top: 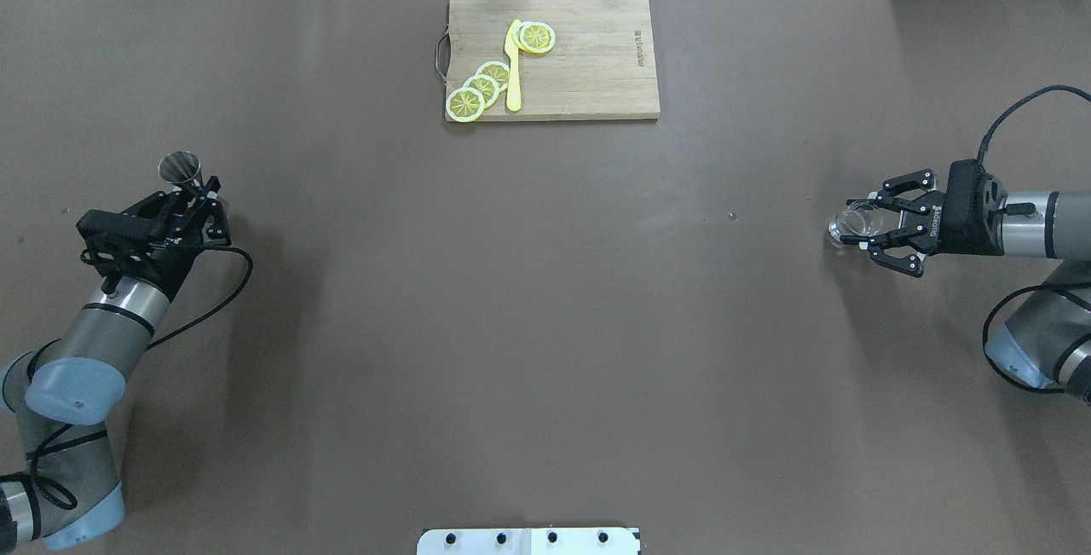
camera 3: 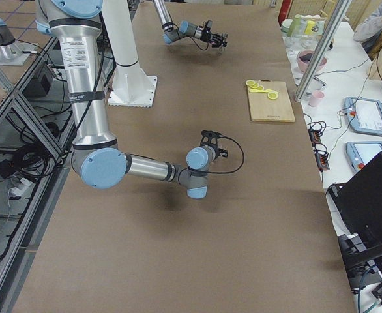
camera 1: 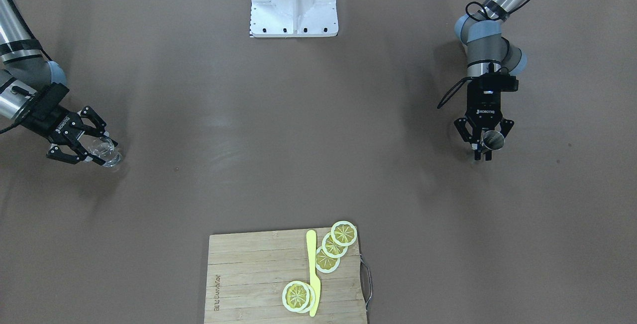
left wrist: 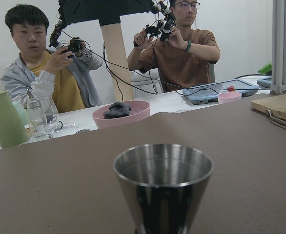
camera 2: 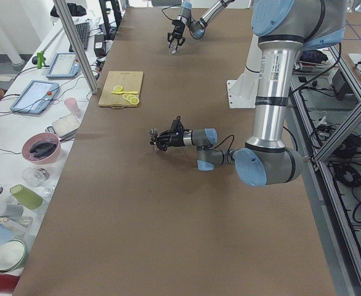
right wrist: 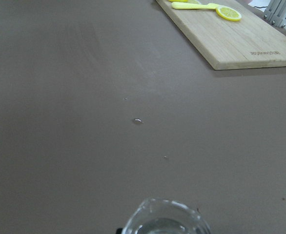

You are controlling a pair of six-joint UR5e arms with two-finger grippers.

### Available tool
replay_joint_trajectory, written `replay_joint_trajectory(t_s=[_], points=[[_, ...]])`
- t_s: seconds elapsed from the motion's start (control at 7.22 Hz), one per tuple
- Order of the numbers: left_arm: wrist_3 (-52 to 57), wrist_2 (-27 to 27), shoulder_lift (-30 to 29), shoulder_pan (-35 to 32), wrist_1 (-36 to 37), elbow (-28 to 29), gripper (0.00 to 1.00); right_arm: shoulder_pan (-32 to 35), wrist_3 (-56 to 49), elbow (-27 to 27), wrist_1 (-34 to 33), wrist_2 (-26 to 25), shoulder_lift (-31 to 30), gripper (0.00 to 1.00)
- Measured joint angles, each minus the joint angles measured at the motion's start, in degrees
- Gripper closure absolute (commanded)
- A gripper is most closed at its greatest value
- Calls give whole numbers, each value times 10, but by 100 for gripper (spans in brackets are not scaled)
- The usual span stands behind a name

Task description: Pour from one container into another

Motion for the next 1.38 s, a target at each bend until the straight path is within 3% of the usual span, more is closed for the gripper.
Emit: replay_joint_trajectory(t_s=[0.14, 0.42, 0.69, 0.83, 0.97, 1.38], points=[[-2, 1, 0, 0, 0, 0, 100, 0, 1, 0, 0, 1, 0, 100], [-4, 1, 0, 0, 0, 0, 76, 0, 7, 0, 0, 2, -1, 100], [-3, -2, 0, 0, 1, 1, 72, 0, 22, 0, 0, 3, 0, 100], [-3, -6, -2, 0, 1, 2, 61, 1, 35, 1, 0, 3, 0, 100], [-3, -8, -6, 0, 2, 6, 57, 1, 50, 2, 1, 3, 1, 100], [1, -10, -16, 0, 3, 19, 46, 1, 64, 3, 2, 2, 2, 68]])
